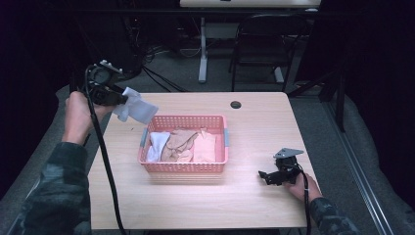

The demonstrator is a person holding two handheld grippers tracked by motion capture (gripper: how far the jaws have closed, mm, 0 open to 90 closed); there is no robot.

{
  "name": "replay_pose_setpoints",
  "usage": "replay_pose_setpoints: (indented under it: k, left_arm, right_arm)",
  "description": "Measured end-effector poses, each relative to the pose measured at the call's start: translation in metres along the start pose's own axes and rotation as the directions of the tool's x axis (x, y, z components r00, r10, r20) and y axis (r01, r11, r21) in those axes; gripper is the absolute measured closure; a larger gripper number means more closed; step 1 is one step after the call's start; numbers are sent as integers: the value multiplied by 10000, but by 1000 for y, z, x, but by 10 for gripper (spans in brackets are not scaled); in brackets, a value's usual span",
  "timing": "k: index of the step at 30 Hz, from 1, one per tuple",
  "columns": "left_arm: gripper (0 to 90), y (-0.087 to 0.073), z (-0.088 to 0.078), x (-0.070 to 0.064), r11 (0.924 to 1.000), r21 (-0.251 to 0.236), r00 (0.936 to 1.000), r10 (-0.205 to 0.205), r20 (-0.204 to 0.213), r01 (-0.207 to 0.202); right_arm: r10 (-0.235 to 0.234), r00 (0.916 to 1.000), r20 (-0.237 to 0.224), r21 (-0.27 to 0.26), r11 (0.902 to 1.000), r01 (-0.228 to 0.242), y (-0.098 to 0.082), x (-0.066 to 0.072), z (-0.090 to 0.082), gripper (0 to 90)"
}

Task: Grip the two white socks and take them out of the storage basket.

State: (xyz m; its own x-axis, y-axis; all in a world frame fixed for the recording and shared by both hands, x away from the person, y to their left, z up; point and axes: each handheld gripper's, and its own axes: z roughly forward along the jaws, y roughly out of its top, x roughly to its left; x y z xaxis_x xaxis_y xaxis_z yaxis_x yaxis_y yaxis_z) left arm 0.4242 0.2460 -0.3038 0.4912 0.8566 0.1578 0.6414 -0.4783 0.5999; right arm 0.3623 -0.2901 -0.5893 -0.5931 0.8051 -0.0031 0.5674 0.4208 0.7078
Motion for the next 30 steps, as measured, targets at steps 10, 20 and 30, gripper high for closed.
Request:
replay_pose_setpoints:
  k: [10, 20, 30]
  left_arm:
    - [858, -24, 0, 25, 9959, 461, 9925, -734, -977, 782]
    - [857, -50, 24, 40, 9853, 1060, 9862, -1217, -1123, 1337]
    - [858, -85, 73, 43, 9611, 2100, 9826, -1645, -859, 1793]
  right_arm:
    - [-7, 10000, -2, -17, 10000, 7, 0, 0, 0, 0]
    - [22, 10000, -27, -54, 10000, -23, 0, 0, 0, 0]
    - [11, 10000, -26, -61, 10000, -11, 0, 0, 0, 0]
